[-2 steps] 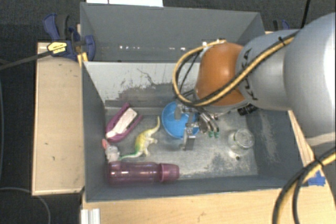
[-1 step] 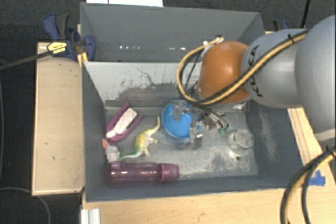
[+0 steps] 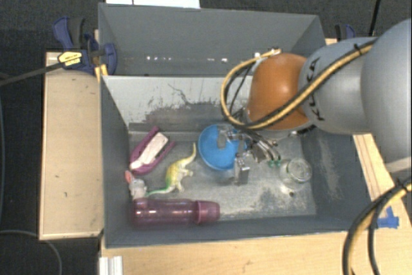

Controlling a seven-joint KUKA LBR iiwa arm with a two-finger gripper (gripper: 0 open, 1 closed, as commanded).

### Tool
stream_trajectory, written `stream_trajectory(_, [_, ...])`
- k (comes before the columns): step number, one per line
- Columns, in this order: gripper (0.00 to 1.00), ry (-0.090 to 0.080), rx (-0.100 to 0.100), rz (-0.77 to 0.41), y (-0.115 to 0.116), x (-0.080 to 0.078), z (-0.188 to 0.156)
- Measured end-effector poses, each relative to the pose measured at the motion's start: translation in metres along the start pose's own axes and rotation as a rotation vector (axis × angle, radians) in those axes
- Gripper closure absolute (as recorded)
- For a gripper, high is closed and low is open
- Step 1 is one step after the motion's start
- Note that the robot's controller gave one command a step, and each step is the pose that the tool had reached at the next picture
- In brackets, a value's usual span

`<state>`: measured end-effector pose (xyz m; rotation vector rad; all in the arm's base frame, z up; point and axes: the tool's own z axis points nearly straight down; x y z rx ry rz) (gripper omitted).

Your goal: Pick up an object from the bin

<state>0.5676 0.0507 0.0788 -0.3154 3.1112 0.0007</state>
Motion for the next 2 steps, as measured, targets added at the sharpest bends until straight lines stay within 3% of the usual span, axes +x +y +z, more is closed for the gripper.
stream_trajectory(1, [0.0, -0.003, 0.0, 0.245, 0.0013, -0.0068, 0.0028])
stream_trajectory(2, [1.0, -0.004, 0.0, 0.0, 0.0061, -0.0152, 0.0044])
